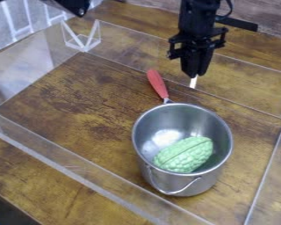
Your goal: Move the orange spoon to the right
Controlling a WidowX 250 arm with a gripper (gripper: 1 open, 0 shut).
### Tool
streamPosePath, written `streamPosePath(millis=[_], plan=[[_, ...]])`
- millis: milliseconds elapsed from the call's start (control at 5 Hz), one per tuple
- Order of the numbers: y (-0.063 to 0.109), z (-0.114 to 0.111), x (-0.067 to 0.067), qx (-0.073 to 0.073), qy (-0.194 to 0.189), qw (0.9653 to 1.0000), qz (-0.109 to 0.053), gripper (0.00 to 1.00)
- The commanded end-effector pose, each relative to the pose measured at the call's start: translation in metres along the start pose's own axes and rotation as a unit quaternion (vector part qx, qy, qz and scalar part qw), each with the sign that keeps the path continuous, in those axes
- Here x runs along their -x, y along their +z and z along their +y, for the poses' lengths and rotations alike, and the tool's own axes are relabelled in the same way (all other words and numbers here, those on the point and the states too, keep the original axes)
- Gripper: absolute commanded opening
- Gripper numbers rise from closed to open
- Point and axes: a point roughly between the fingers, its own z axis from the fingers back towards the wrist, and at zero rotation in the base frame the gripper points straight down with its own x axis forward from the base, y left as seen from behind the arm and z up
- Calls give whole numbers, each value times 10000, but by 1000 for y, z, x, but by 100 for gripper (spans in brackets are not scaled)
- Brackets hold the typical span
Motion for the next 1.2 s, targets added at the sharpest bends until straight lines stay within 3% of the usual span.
streamPosePath(millis=[0, 200, 400, 600, 800, 1000], plan=[[64, -5, 1, 696, -14, 9971, -305, 0], [56, -4, -4, 649, 61, 9974, -320, 100], [50, -1, -8, 614, 119, 9975, -339, 0], [41, 3, -16, 581, 207, 9974, -374, 100], [35, 5, -22, 547, 276, 9973, -406, 100], [32, 5, -23, 530, 301, 9973, -400, 0]])
